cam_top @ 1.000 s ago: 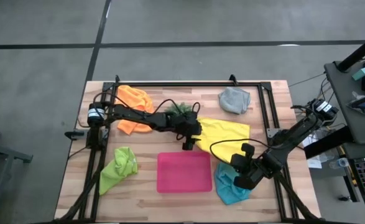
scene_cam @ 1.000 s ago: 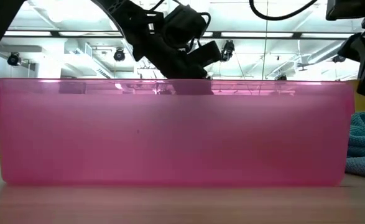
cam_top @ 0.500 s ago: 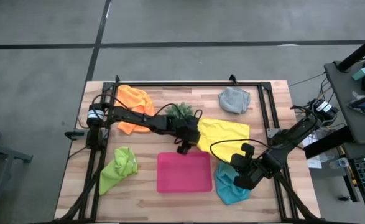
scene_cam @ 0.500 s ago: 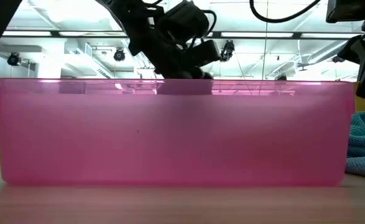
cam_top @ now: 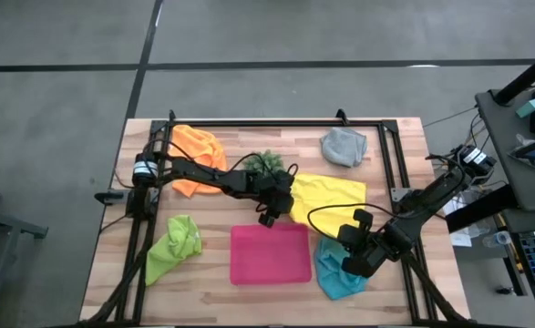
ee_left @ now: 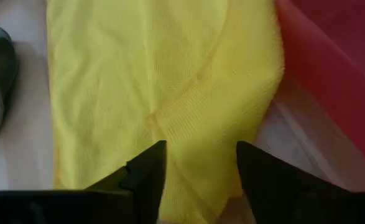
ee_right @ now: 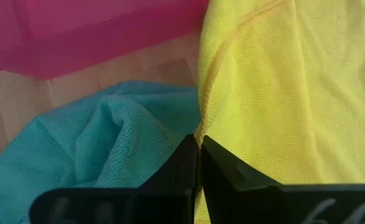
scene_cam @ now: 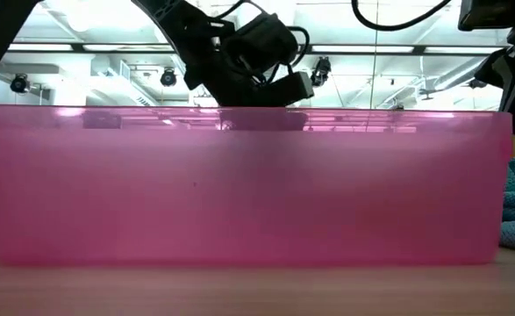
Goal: Fold microfiber towels
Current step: Fold the yellow microfiber cloth
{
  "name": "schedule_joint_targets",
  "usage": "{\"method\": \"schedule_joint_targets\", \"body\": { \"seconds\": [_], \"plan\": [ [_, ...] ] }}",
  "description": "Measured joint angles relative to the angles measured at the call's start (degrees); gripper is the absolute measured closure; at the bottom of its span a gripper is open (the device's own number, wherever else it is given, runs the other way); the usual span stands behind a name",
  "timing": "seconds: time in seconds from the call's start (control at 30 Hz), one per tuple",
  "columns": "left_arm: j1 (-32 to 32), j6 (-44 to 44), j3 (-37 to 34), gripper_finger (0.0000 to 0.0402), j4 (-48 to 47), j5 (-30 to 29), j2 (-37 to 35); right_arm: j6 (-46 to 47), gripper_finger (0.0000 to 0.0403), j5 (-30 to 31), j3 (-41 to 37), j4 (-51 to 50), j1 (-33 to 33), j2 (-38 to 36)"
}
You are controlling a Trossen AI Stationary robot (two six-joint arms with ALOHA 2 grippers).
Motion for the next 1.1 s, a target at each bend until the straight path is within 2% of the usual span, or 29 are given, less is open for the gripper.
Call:
{"method": "schedule_joint_targets", "body": {
  "seconds": [0.37, 0.6, 0.8, 1.1],
  "plan": [
    [0.0, 1.2, 0.0, 0.039, -0.7, -0.5, -0.5, 0.2, 0.0394, -0.5, 0.0, -0.6, 0.0, -0.1],
    [-0.8, 1.2, -0.1, 0.04, -2.7, -1.8, -3.8, 1.3, 0.0394, -4.6, 0.8, -3.6, 0.1, -0.2],
    [-2.6, 0.6, -0.2, 0.0401, -9.7, -1.8, -8.6, 5.9, 0.0394, -4.4, 5.1, -14.7, 0.1, -0.2],
    [-6.1, 0.2, -0.2, 0.0401, -9.8, -1.3, -13.2, 7.2, 0.0394, -4.6, 13.3, -28.0, 0.1, -0.2]
  ]
}}
